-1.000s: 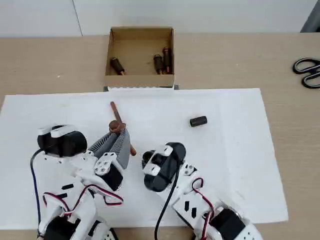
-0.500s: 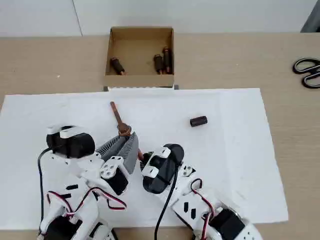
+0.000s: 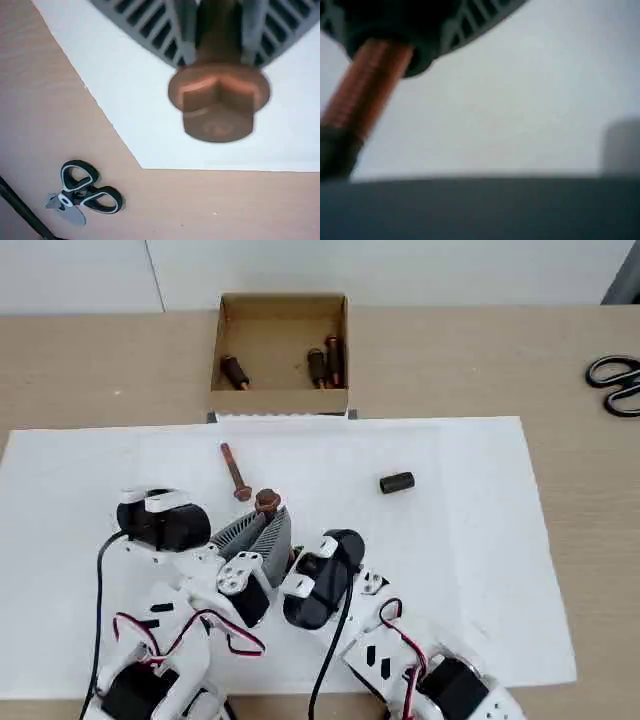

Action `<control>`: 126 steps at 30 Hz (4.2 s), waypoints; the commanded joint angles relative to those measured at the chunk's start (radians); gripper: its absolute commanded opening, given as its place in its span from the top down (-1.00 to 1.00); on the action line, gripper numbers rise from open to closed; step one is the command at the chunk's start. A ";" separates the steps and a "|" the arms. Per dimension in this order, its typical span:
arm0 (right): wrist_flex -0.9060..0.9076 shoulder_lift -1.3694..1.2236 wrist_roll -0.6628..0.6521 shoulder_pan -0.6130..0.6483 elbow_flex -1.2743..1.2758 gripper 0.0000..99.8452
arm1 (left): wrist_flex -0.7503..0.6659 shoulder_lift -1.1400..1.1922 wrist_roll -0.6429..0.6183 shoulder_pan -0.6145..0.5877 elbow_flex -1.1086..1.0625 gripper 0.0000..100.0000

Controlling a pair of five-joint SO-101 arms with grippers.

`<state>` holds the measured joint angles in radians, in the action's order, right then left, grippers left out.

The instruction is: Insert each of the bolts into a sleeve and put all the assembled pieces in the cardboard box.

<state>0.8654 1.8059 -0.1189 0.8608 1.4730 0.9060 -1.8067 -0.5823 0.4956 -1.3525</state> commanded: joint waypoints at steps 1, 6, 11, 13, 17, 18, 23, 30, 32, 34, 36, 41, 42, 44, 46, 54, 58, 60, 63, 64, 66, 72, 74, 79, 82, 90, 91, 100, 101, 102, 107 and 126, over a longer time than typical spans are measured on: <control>-0.028 0.005 -0.005 0.013 -0.017 1.00 | 0.011 -0.003 -0.003 0.018 0.010 0.99; -0.028 0.005 -0.005 0.012 -0.017 1.00 | 0.117 -0.003 -0.002 0.015 0.065 0.99; -0.050 0.005 -0.005 0.004 -0.048 1.00 | 0.213 -0.005 0.081 0.015 0.108 0.99; -0.048 0.005 -0.005 -0.016 -0.054 1.00 | 0.238 -0.005 0.087 0.015 0.127 0.99; -0.048 0.005 -0.005 -0.039 -0.069 1.00 | 0.276 -0.003 0.091 0.018 0.128 0.99; -0.048 0.005 -0.005 -0.039 -0.071 1.00 | 0.285 -0.003 0.092 0.018 0.124 0.99; -0.050 0.007 -0.075 -0.039 -0.072 1.00 | 0.295 -0.002 0.092 0.020 0.079 0.99; -0.059 0.007 -0.086 -0.039 -0.081 1.00 | 0.281 -0.002 0.170 0.020 -0.002 0.99; -0.084 0.007 -0.086 -0.039 -0.081 1.00 | 0.262 -0.002 0.186 0.017 -0.031 0.99; -0.102 0.005 -0.087 -0.039 -0.080 1.00 | 0.256 -0.002 0.192 0.020 -0.053 0.99; -0.105 0.005 -0.087 -0.039 -0.080 1.00 | 0.245 -0.002 0.192 0.020 -0.067 0.99; -0.101 0.005 -0.087 -0.041 -0.075 1.00 | 0.244 -0.003 0.222 0.017 -0.070 0.99; -0.099 0.005 -0.087 -0.041 -0.074 1.00 | 0.244 -0.005 0.233 0.015 -0.070 0.99; -0.097 0.005 -0.087 -0.042 -0.072 1.00 | 0.242 -0.005 0.235 0.014 -0.067 0.99; -0.097 0.005 -0.087 -0.042 -0.072 1.00 | 0.242 -0.005 0.235 0.014 -0.067 0.99; -0.096 0.005 -0.087 -0.042 -0.072 1.00 | 0.241 -0.003 0.235 0.011 -0.031 0.68; -0.096 0.004 -0.087 -0.042 -0.054 1.00 | 0.244 -0.003 0.245 -0.037 0.004 0.68; -0.097 0.005 -0.087 -0.042 -0.040 1.00 | 0.244 -0.003 0.270 -0.055 0.015 0.68; -0.104 0.005 -0.087 -0.042 -0.026 1.00 | 0.244 -0.003 0.279 -0.066 0.045 0.68; -0.104 0.005 -0.087 -0.042 -0.026 1.00 | 0.244 -0.003 0.279 -0.066 0.061 0.69; -0.101 0.005 -0.087 -0.042 -0.025 1.00 | 0.244 -0.003 0.279 -0.064 0.093 0.73; -0.097 0.004 -0.087 -0.042 -0.023 1.00 | 0.245 -0.003 0.273 -0.063 0.180 0.84; -0.097 0.004 -0.087 -0.042 -0.014 1.00 | 0.245 -0.003 0.272 -0.063 0.200 0.85; -0.104 0.004 -0.087 -0.042 0.002 1.00 | 0.318 -0.003 0.255 -0.061 0.177 0.85; -0.104 0.004 -0.087 -0.042 0.003 1.00 | 0.351 -0.003 0.226 -0.060 0.147 0.85; -0.104 0.004 -0.087 -0.042 0.006 1.00 | 0.318 -0.003 0.215 0.035 0.087 0.82; -0.104 0.004 -0.087 -0.042 0.006 1.00 | 0.311 -0.003 0.215 0.038 0.082 0.79; -0.104 0.004 -0.087 -0.042 0.005 1.00 | 0.313 -0.002 0.216 0.035 0.071 0.65; -0.104 0.004 -0.087 -0.042 0.006 1.00 | 0.313 -0.002 0.216 0.034 0.073 0.65; -0.104 0.004 -0.087 -0.042 0.006 1.00 | 0.313 -0.002 0.216 0.034 0.076 0.65; -0.104 0.004 -0.087 -0.042 0.006 1.00 | 0.316 -0.002 0.219 -0.026 0.139 0.65; -0.053 0.007 -0.083 -0.182 0.008 1.00 | 0.296 -0.006 0.511 -0.468 0.061 0.99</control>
<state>0.8071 1.8044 -0.1956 0.7626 1.5006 1.2543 -1.8067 -0.1573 0.1811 -1.2436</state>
